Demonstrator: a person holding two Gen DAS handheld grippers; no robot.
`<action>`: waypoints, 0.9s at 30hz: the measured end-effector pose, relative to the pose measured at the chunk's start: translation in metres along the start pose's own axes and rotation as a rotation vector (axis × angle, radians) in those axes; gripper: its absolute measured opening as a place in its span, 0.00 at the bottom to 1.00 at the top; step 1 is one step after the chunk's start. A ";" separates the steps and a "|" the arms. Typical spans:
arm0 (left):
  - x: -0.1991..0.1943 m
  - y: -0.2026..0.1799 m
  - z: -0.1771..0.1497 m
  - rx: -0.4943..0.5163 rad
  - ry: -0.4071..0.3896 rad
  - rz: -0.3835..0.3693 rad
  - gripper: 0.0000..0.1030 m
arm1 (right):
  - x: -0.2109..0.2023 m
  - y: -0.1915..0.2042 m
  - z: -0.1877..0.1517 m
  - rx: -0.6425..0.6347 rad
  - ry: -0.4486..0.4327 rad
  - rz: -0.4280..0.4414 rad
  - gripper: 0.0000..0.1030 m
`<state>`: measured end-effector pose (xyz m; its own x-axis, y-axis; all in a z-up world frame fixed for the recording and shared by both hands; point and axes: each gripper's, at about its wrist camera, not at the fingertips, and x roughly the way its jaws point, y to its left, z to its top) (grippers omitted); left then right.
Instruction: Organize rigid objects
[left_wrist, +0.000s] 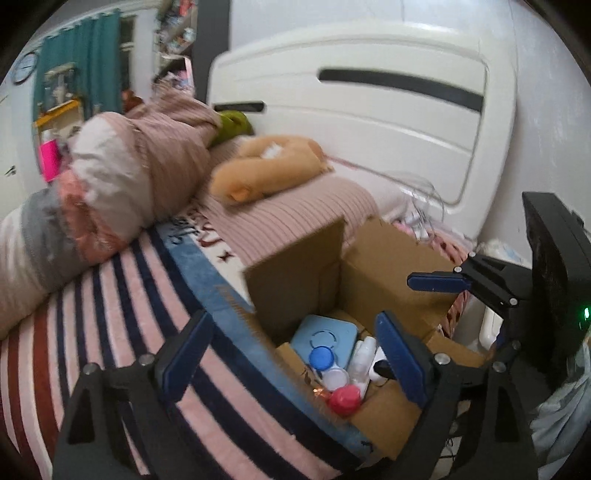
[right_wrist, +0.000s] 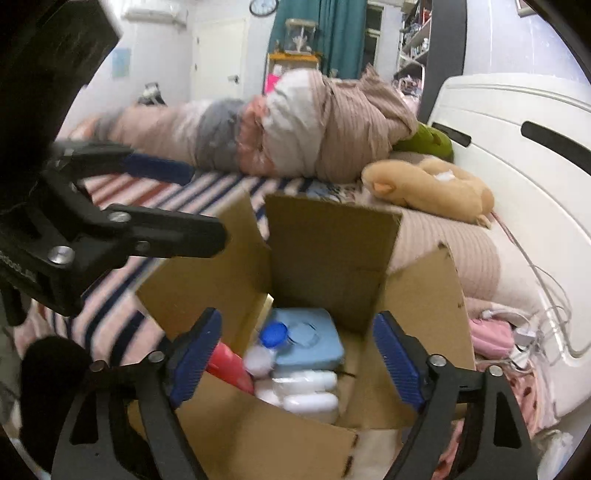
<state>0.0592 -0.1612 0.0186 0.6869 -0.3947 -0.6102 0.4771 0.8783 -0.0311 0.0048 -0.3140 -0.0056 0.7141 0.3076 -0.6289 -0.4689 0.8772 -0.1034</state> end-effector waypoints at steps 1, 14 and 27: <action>-0.013 0.004 -0.003 -0.018 -0.026 0.026 0.90 | -0.004 0.001 0.002 0.008 -0.019 0.023 0.81; -0.095 0.072 -0.056 -0.245 -0.165 0.332 0.99 | -0.034 0.007 0.032 0.064 -0.268 0.196 1.00; -0.090 0.097 -0.080 -0.298 -0.162 0.419 0.99 | -0.010 0.016 0.033 0.038 -0.242 0.200 0.99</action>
<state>-0.0005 -0.0186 0.0071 0.8718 -0.0102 -0.4897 -0.0155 0.9987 -0.0485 0.0071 -0.2911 0.0245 0.7148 0.5499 -0.4320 -0.5959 0.8023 0.0352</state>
